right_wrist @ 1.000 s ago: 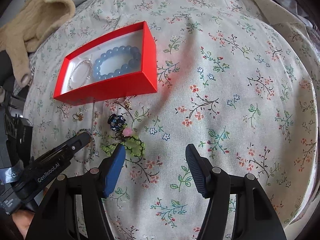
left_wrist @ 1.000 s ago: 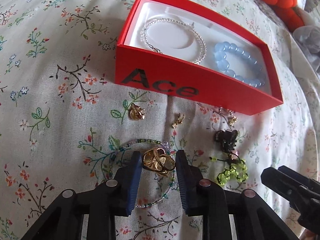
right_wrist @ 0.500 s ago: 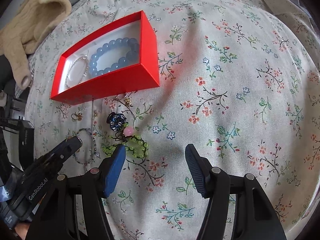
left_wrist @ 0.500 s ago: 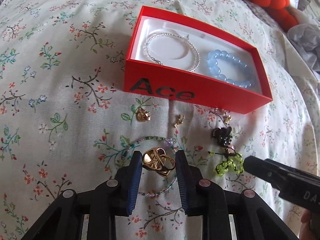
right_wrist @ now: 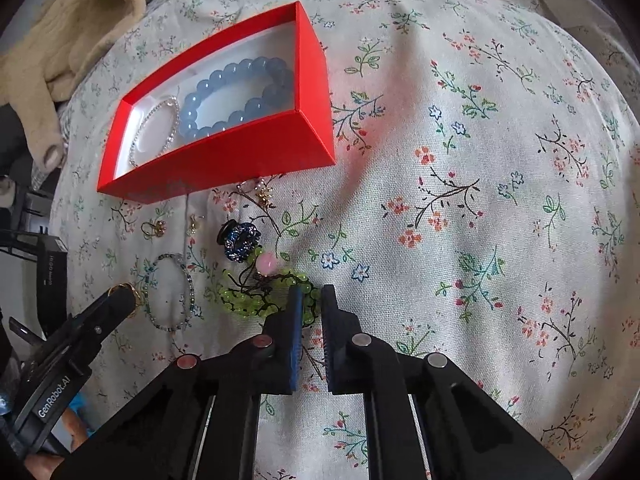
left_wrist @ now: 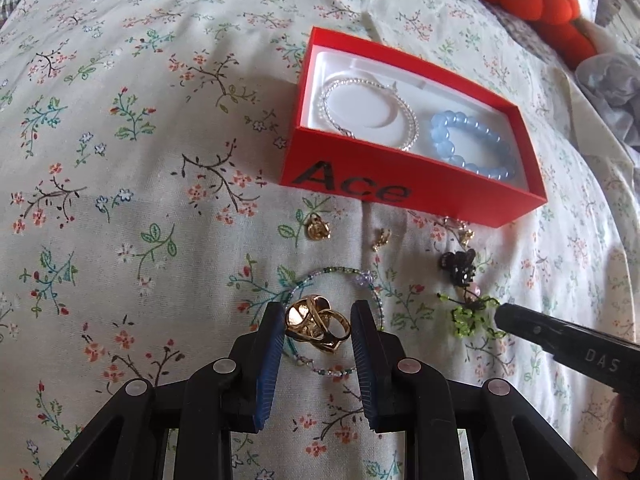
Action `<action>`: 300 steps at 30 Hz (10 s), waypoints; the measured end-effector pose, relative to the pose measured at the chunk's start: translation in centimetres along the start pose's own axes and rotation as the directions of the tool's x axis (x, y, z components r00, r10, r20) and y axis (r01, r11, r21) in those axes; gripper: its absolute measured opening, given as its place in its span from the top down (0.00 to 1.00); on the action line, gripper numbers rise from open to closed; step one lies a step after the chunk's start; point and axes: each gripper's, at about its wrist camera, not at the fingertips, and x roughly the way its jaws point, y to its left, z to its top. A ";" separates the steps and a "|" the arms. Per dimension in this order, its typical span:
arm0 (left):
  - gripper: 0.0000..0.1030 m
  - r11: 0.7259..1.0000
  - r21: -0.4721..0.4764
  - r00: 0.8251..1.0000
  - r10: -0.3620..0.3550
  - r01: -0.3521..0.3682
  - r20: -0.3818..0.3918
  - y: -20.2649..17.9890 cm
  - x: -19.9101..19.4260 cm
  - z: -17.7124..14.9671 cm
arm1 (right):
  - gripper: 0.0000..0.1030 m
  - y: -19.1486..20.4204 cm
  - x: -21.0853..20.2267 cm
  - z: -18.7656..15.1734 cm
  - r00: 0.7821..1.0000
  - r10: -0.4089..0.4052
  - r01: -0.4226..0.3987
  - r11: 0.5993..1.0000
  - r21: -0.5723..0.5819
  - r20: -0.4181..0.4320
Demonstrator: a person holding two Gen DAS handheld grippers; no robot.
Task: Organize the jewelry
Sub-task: 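Grasp the gold ring with the left tool while the right tool grasps the green beaded bracelet, then drop the gold ring into the box with the left tool while the right tool carries the green bracelet, then open the right tool onto the blue bracelet and withdraw both tools, then grasp the green-and-purple beaded bracelet with the left tool while the right tool grasps the black ring, then carry the bracelet and black ring over the red box with both tools, then open the left tool to drop the bracelet in the box while the right tool releases the black ring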
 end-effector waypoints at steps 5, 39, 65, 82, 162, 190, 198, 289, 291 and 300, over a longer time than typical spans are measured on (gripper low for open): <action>0.73 1.000 -0.012 1.000 -0.021 0.022 0.023 0.0 -1.0 0.3 | 0.91 -0.3 -2.7 -0.4 0.997 0.056 -0.055 0.998 -0.005 0.057; 0.73 0.986 0.071 0.963 -0.164 0.153 0.215 -1.9 -0.9 6.3 | 0.91 2.1 -11.6 4.2 0.876 0.182 -0.147 0.983 -0.111 0.447; 0.55 0.974 0.225 0.974 -0.038 -0.014 0.223 -4.2 2.3 7.4 | 0.91 2.0 -7.9 7.4 0.899 0.183 -0.145 0.982 -0.125 0.397; 0.40 0.986 0.157 0.971 0.018 -0.057 0.240 -2.2 -0.3 6.6 | 0.91 3.6 -3.9 7.6 0.943 0.105 -0.055 0.985 -0.166 0.315; 0.53 0.991 0.088 0.993 0.110 -0.105 -0.053 -1.3 0.6 0.8 | 0.38 1.2 -2.2 0.7 0.996 -0.048 0.049 0.999 -0.009 0.077; 0.51 0.991 0.062 0.992 0.121 -0.119 -0.027 2.2 -1.1 0.1 | 0.66 3.4 0.9 1.7 0.996 0.061 -0.063 0.997 0.033 0.058; 0.51 0.991 0.066 0.992 0.119 -0.117 -0.029 1.7 -0.9 0.1 | 0.79 2.9 1.3 1.7 0.995 0.088 -0.089 0.995 0.049 0.038; 0.20 0.999 0.001 0.996 0.049 -0.049 0.069 -0.6 1.1 5.1 | 0.78 2.6 -2.8 8.6 0.944 0.130 -0.121 0.991 -0.050 0.304; 0.20 0.999 -0.001 0.996 0.052 -0.052 0.067 -0.5 1.1 5.1 | 0.76 2.6 -2.8 8.7 0.942 0.137 -0.128 0.991 -0.049 0.305; 0.20 0.999 -0.003 0.997 0.040 -0.040 0.071 -0.6 0.1 4.4 | 0.59 2.3 -4.5 7.7 0.932 0.175 -0.164 0.985 -0.062 0.319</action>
